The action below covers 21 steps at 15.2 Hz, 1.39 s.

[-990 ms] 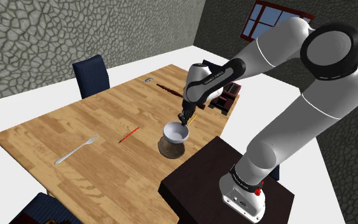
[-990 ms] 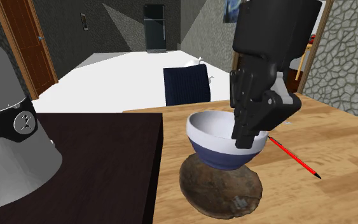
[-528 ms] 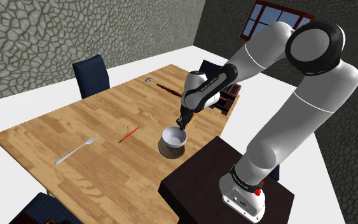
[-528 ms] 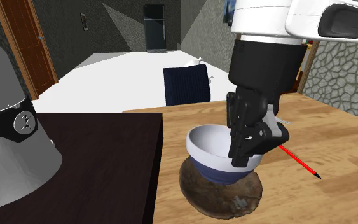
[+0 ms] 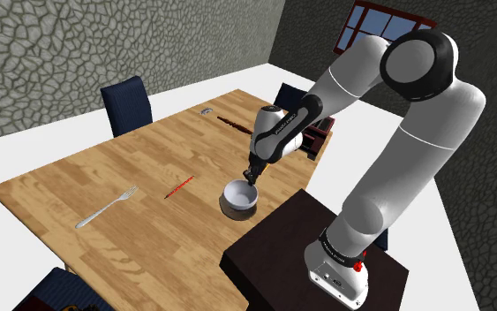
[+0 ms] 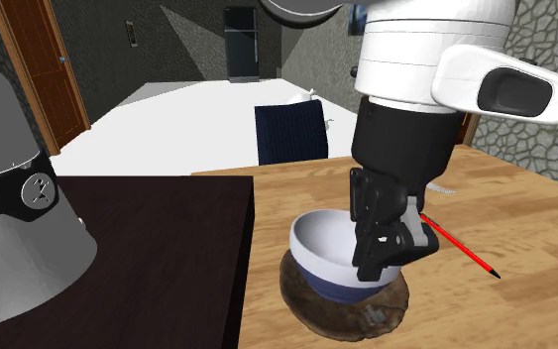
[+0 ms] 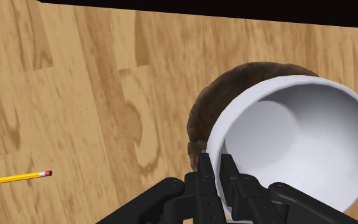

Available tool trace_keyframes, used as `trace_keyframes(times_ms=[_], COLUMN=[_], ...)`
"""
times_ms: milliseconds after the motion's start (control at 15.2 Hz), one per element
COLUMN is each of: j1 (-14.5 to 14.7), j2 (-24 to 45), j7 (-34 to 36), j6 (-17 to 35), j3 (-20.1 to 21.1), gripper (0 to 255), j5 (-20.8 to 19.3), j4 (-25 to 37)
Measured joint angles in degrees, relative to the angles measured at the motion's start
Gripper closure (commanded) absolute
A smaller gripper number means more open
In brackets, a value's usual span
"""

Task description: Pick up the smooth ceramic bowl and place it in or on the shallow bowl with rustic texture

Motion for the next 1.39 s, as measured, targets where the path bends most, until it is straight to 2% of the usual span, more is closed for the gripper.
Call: trace_keyframes(times_ms=[198,264,660,990,1386], j1=[0.0,0.0,0.01,0.13,0.17], j2=[0.09,0.1,0.1,-7.18,-8.22], j7=[0.02,0.03,0.03,-1.55,-1.79], j6=[0.07,0.07,0.07,-7.66,-8.79], j3=[-0.01,-0.01,-0.01,0.51,0.51], gripper=[255,0,0,0,0], j5=[-0.03,-0.03,-0.03,2.23,2.52], j4=[0.04,0.04,0.06,0.64,0.68])
